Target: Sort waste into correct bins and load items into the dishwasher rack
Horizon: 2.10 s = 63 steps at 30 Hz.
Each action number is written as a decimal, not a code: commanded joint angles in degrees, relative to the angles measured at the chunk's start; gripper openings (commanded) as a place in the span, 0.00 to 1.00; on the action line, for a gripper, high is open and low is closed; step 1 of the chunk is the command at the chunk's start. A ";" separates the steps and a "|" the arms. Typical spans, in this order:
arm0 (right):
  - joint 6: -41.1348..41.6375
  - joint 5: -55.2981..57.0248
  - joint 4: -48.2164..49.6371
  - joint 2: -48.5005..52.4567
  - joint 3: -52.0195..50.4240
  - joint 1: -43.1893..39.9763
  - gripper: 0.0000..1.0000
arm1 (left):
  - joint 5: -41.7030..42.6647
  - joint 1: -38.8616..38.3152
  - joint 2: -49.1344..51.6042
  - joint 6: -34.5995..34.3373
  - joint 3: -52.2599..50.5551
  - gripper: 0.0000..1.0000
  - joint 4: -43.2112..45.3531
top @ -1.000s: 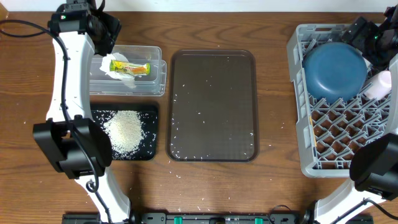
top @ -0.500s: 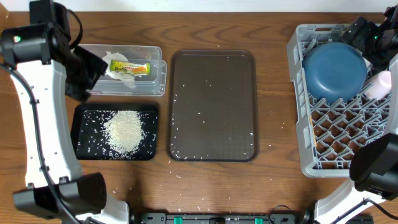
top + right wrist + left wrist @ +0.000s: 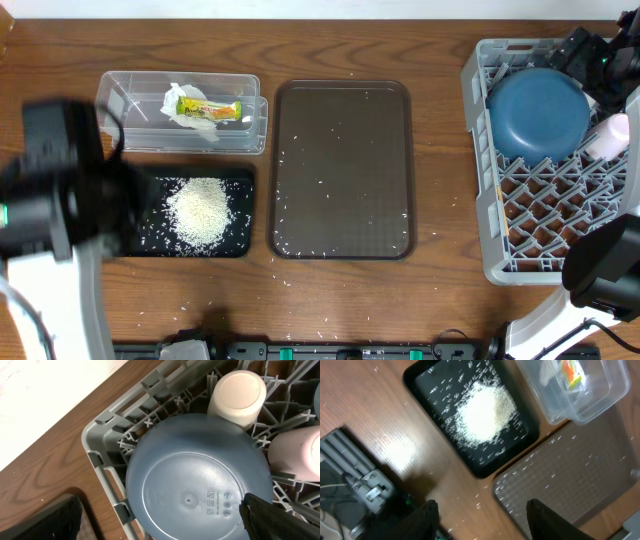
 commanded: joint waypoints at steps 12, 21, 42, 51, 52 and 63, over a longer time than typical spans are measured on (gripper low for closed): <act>0.50 0.39 -0.13 -1.11 0.94 -0.22 0.99 | -1.14 -0.02 -12.15 0.35 -7.32 0.88 -4.31; 0.50 0.39 -0.13 -1.11 0.94 -0.22 0.99 | 5.27 -0.02 -12.07 12.41 -10.32 0.88 -3.23; 0.50 0.39 -0.13 -1.11 0.94 -0.22 0.99 | 16.46 -1.92 -37.05 51.34 -68.39 0.88 66.20; 0.50 0.39 -0.13 -1.11 0.94 -0.22 0.99 | 16.48 -2.03 -45.83 51.34 -80.21 0.89 81.64; 0.50 0.39 -0.13 -1.11 0.94 -0.22 0.99 | 16.48 -2.03 -46.69 51.34 -81.48 0.89 83.03; 0.50 0.39 -0.13 -1.11 0.94 -0.22 0.99 | 9.38 -8.04 -56.89 51.36 -92.26 0.89 92.70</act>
